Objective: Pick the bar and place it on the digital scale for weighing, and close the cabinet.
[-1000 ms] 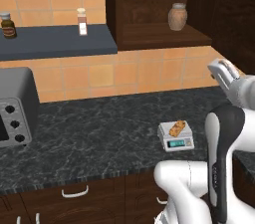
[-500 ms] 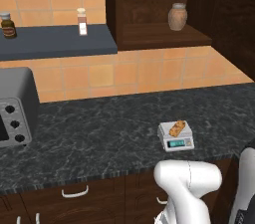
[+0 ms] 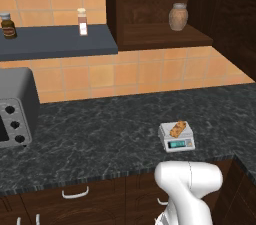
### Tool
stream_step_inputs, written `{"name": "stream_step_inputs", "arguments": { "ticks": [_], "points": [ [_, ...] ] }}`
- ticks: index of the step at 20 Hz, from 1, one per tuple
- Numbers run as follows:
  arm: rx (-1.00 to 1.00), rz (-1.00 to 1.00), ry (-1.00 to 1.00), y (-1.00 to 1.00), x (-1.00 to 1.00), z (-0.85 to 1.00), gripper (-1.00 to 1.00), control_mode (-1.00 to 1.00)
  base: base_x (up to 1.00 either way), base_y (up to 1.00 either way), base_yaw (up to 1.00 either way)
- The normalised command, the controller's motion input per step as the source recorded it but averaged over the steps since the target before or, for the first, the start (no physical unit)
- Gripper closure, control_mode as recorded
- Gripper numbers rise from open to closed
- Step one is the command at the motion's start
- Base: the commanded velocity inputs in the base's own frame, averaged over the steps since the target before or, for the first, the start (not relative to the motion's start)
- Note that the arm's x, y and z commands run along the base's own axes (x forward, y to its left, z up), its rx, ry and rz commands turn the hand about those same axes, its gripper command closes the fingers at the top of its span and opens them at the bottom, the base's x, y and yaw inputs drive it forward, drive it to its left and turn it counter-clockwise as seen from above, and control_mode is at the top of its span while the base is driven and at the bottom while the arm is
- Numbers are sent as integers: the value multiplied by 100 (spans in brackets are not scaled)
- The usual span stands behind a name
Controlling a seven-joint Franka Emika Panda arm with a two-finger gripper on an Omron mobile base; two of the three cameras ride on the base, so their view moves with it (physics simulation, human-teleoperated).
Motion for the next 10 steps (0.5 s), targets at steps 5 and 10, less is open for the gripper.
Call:
{"name": "stream_step_inputs", "arguments": {
  "ticks": [5, 10],
  "points": [
    [16, 6, -44, -21, -34, -49, -100, -100, 0, 0, 0],
    [20, 15, -39, -42, 25, -58, -100, -100, 0, 0, 0]
  ]
}}
